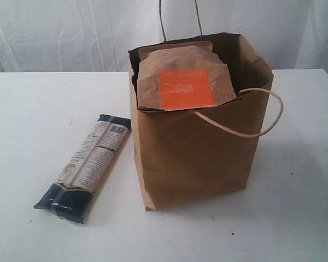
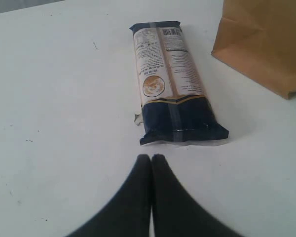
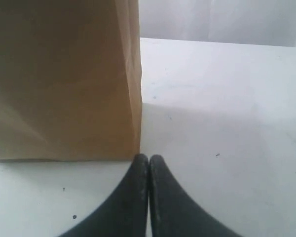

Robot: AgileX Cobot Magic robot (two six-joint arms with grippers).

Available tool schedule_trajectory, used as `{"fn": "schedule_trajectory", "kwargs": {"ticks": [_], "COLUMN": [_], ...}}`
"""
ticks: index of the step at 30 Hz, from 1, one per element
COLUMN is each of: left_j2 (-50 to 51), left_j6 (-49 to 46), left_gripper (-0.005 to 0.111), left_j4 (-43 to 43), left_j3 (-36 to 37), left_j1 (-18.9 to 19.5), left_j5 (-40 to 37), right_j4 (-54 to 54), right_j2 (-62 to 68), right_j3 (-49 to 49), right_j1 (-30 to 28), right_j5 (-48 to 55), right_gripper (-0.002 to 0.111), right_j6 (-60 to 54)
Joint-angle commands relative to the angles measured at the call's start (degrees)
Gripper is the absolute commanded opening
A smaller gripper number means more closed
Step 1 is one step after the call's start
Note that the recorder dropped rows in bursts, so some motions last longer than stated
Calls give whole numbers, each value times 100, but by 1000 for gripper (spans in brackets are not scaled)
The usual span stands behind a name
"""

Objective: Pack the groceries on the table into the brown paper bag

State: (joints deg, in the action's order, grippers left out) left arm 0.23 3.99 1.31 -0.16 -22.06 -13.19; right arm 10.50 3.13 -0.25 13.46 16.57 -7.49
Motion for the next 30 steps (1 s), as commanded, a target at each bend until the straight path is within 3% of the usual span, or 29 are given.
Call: {"fn": "schedule_trajectory", "kwargs": {"ticks": [1, 19, 30], "left_j2": [-23, -23, -23], "left_j6": [-2, -2, -2], "left_gripper": [0, 0, 0], "left_j4": [-25, -25, -25], "left_j3": [16, 16, 16], "left_j1": [8, 8, 8], "left_j5": [-18, -18, -18], "right_j4": [19, 19, 6], "right_j2": [-178, -313, -313], "right_j3": [25, 25, 25], "right_j1": [-45, -45, -379], "right_j5": [304, 304, 280], "right_gripper": [0, 0, 0], "right_j6": [39, 39, 28]}}
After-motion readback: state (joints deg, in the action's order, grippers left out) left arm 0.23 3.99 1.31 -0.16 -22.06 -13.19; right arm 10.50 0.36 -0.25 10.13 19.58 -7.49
